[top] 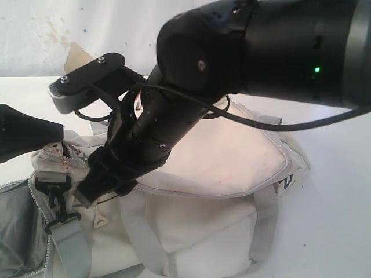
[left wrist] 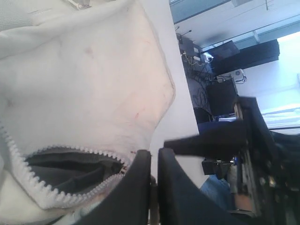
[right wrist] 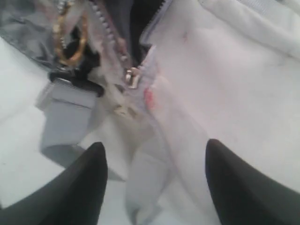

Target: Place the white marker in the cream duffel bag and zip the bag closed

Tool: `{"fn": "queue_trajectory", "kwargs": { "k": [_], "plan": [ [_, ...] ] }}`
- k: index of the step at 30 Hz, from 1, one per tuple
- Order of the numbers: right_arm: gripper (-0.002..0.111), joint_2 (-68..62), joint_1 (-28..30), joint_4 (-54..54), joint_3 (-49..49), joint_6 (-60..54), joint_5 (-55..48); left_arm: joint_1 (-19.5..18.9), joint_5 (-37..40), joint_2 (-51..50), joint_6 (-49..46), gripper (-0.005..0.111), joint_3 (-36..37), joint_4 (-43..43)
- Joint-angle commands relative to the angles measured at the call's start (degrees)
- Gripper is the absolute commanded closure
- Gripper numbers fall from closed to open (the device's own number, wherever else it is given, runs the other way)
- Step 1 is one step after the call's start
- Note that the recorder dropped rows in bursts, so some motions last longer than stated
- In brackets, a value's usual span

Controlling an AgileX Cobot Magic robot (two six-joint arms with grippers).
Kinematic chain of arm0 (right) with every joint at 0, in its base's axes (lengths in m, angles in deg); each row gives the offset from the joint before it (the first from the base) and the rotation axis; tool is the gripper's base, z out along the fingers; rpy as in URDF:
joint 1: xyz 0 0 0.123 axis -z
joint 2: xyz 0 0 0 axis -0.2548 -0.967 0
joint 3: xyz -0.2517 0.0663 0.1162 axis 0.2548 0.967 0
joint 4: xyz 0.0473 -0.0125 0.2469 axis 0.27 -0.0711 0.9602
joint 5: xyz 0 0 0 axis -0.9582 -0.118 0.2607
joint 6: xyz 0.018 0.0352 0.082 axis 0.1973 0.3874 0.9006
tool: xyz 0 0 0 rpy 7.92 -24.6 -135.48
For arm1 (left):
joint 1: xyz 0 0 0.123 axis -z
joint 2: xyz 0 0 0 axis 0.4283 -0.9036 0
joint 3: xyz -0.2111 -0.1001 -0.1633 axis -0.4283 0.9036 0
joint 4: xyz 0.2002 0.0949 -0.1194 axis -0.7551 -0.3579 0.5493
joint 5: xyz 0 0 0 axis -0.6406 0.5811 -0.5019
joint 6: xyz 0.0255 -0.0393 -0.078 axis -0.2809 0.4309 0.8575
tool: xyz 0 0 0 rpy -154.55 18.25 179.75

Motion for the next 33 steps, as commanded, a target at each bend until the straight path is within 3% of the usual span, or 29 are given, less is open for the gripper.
{"fn": "queue_trajectory", "kwargs": {
  "k": [1,6,11,20,27,33],
  "plan": [
    [0.058,1.78,-1.96,3.91,-0.68,6.84,-0.98,0.1,0.31,0.64,-0.76,0.107,-0.23,4.19],
    [0.057,-0.43,-2.26,1.87,-0.68,3.48,2.75,0.1,0.31,0.64,-0.93,0.107,-0.23,4.5],
    [0.05,-3.38,-2.26,-3.58,-0.68,1.02,3.53,0.1,0.31,0.64,-0.98,0.107,-0.23,4.39],
    [0.05,-5.93,-2.26,-6.93,-0.68,1.43,7.69,0.1,0.31,0.64,-2.02,0.107,-0.23,3.92],
    [0.05,-6.32,-2.26,-14.57,-0.68,10.09,9.04,0.1,0.31,0.64,-2.48,0.107,-0.23,3.33],
    [0.054,-6.1,-2.26,-17.88,-0.68,10.5,9.04,0.1,0.31,0.64,-3.36,0.107,-0.23,3.07]
  ]
}}
